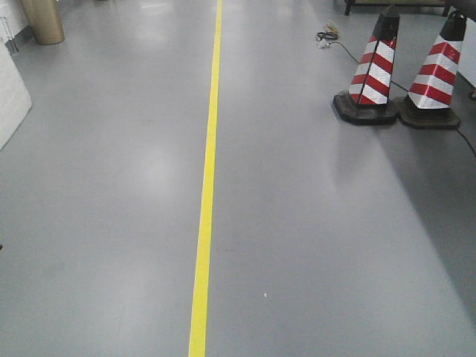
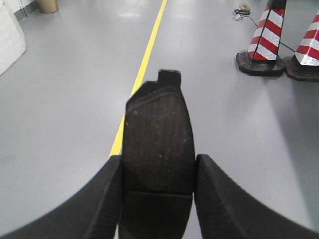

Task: Move and align brake pads A on conveyor
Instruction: 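Drive past the red-and-white cones toward the black conveyor belt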

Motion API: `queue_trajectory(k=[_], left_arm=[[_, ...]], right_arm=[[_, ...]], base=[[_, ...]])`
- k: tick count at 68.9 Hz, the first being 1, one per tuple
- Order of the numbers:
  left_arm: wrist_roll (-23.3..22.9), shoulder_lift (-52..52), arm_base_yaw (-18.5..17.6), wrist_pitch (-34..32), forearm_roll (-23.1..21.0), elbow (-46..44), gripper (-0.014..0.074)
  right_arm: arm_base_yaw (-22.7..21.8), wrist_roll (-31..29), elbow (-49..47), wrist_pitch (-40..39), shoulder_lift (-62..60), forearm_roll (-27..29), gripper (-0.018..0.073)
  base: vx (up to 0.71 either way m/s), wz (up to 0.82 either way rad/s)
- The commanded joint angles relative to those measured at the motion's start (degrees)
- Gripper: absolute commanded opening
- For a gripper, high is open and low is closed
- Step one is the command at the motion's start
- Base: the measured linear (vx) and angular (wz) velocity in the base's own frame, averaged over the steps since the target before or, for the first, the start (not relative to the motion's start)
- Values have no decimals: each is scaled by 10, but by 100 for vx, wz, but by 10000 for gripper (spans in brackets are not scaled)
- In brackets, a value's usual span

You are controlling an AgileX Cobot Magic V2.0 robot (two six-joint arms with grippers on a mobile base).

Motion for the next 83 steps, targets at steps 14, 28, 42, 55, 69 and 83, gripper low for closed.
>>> queue_trajectory(k=[14, 28, 42, 55, 69, 83], left_arm=[[-4, 1, -2, -57, -8, -16, -6], [-4, 1, -2, -57, -8, -16, -6], [-4, 1, -2, -57, -8, -16, -6], [-4, 1, -2, -57, -8, -16, -6], [-4, 1, -2, -57, -8, -16, -6], [-4, 1, -2, -57, -8, -16, -6]], right_arm=[[-4, -2, -16, -55, 5, -3, -7], [-4, -2, -16, -55, 5, -3, -7], [-4, -2, -16, -55, 5, -3, -7], [-4, -2, -16, -55, 5, -3, -7], [-4, -2, -16, -55, 5, -3, -7], [-4, -2, -16, -55, 5, -3, -7]], base=[[66, -2], [67, -7], [67, -3], [67, 0], [66, 3], [62, 2]])
